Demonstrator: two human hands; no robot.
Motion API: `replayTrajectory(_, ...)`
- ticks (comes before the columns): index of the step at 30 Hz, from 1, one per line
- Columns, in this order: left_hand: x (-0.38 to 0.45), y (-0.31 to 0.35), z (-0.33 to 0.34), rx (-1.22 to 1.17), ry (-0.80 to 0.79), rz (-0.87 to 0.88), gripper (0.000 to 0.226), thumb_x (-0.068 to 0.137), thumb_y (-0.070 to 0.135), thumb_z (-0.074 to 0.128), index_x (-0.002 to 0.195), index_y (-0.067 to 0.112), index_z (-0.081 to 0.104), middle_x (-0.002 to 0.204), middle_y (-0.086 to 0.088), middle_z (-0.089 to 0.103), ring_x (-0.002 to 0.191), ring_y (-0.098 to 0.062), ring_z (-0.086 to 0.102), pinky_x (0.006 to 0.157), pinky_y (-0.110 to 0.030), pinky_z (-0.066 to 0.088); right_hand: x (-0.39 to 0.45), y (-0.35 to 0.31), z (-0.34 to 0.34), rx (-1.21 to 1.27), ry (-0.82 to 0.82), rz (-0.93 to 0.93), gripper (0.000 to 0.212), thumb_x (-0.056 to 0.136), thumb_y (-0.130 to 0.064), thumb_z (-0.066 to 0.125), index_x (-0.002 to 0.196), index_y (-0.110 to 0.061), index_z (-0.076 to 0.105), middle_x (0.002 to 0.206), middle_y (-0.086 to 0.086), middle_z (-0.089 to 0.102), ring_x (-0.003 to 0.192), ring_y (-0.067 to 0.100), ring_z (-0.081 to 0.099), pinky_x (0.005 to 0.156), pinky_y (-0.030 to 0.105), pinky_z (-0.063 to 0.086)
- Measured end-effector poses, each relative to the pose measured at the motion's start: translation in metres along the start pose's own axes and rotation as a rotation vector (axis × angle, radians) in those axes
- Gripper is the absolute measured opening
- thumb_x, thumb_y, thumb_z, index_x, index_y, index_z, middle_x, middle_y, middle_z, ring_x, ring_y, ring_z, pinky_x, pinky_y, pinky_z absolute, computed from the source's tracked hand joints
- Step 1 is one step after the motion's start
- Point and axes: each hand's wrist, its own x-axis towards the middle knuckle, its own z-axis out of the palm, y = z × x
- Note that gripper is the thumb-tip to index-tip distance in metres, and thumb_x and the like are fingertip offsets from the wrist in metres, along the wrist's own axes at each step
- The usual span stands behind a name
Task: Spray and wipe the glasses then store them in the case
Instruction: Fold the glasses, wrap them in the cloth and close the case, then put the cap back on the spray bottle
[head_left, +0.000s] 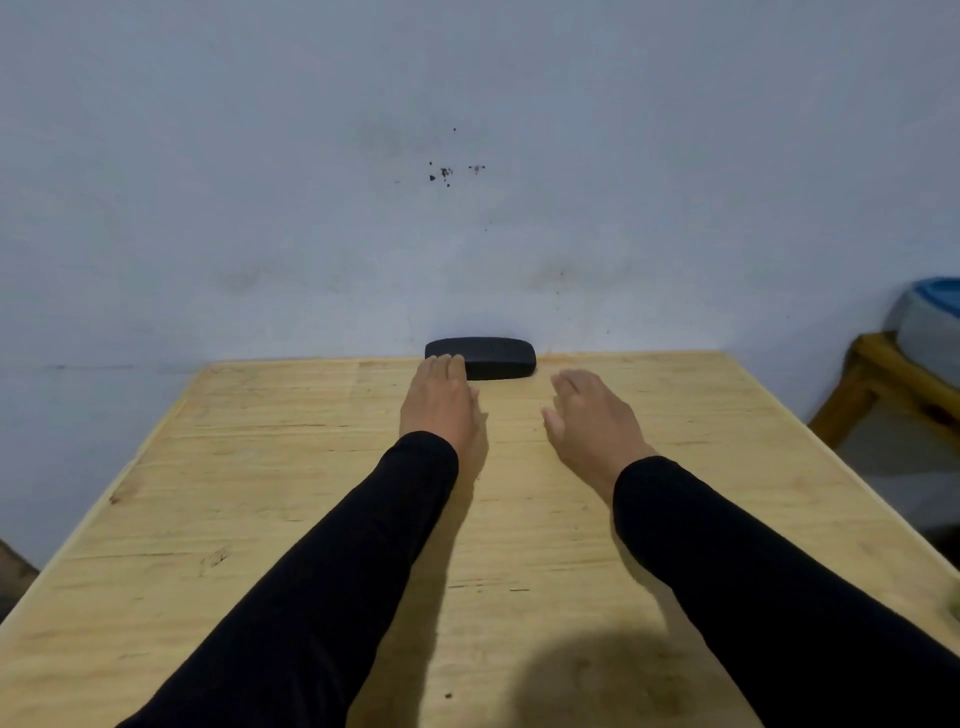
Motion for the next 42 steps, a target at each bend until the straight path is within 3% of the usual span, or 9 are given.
replayTrajectory(7, -0.024, 0.044, -0.036, -0.025, 0.067, 0.113, 0.04, 0.1, 0.024, 0.032, 0.133, 0.001, 0.034, 0.134, -0.015, 0.043, 0.127, -0.027, 0.035, 0.109, -0.034, 0.028, -0.039, 0.02, -0.047, -0.02, 0.037, 0.063, 0.049, 0.098, -0.033, 0.041, 0.14, -0.007, 0.037, 0.143, 0.007, 0.042, 0.134, 0.02, 0.036, 0.103, 0.03, 0.037)
replayTrajectory(16, -0.056, 0.124, -0.049, -0.149, 0.128, 0.319, 0.044, 0.1, 0.025, 0.034, 0.136, 0.001, 0.031, 0.14, -0.014, 0.039, 0.134, -0.026, 0.028, 0.112, -0.032, 0.022, -0.104, 0.07, -0.119, -0.078, 0.172, 0.183, 0.048, 0.097, -0.031, 0.045, 0.137, -0.004, 0.042, 0.14, 0.011, 0.046, 0.132, 0.023, 0.038, 0.1, 0.035, 0.04)
replayTrajectory(25, -0.1, 0.207, -0.015, -0.329, -0.029, 0.458, 0.047, 0.098, 0.028, 0.037, 0.14, 0.008, 0.03, 0.143, -0.009, 0.037, 0.136, -0.02, 0.026, 0.106, -0.03, 0.029, -0.187, 0.13, -0.159, -0.079, 0.306, 0.368, 0.05, 0.096, -0.029, 0.048, 0.139, -0.006, 0.042, 0.142, 0.012, 0.047, 0.131, 0.024, 0.041, 0.107, 0.034, 0.034)
replayTrajectory(31, -0.131, 0.231, 0.02, -0.343, -0.248, 0.484, 0.053, 0.097, 0.034, 0.041, 0.143, 0.013, 0.029, 0.147, -0.009, 0.035, 0.136, -0.022, 0.031, 0.11, -0.032, 0.028, -0.238, 0.151, -0.135, 0.109, 0.416, 0.471, 0.051, 0.093, -0.024, 0.056, 0.14, -0.012, 0.043, 0.145, 0.008, 0.045, 0.135, 0.02, 0.04, 0.11, 0.031, 0.03)
replayTrajectory(37, -0.144, 0.236, 0.043, -0.335, -0.321, 0.487, 0.051, 0.094, 0.039, 0.045, 0.137, 0.013, 0.038, 0.141, -0.008, 0.044, 0.13, -0.023, 0.039, 0.106, -0.032, 0.033, -0.27, 0.156, -0.09, 0.319, 0.554, 0.566, 0.051, 0.091, -0.019, 0.06, 0.14, -0.016, 0.045, 0.145, 0.004, 0.046, 0.136, 0.012, 0.037, 0.108, 0.018, 0.022)
replayTrajectory(42, -0.144, 0.233, 0.047, -0.365, -0.281, 0.492, 0.04, 0.093, 0.04, 0.046, 0.123, 0.012, 0.05, 0.126, -0.008, 0.054, 0.115, -0.022, 0.048, 0.094, -0.03, 0.04, -0.27, 0.161, -0.071, 0.609, 0.679, 0.681, 0.053, 0.086, -0.014, 0.068, 0.136, -0.017, 0.05, 0.137, 0.001, 0.054, 0.121, 0.005, 0.047, 0.106, 0.032, 0.042)
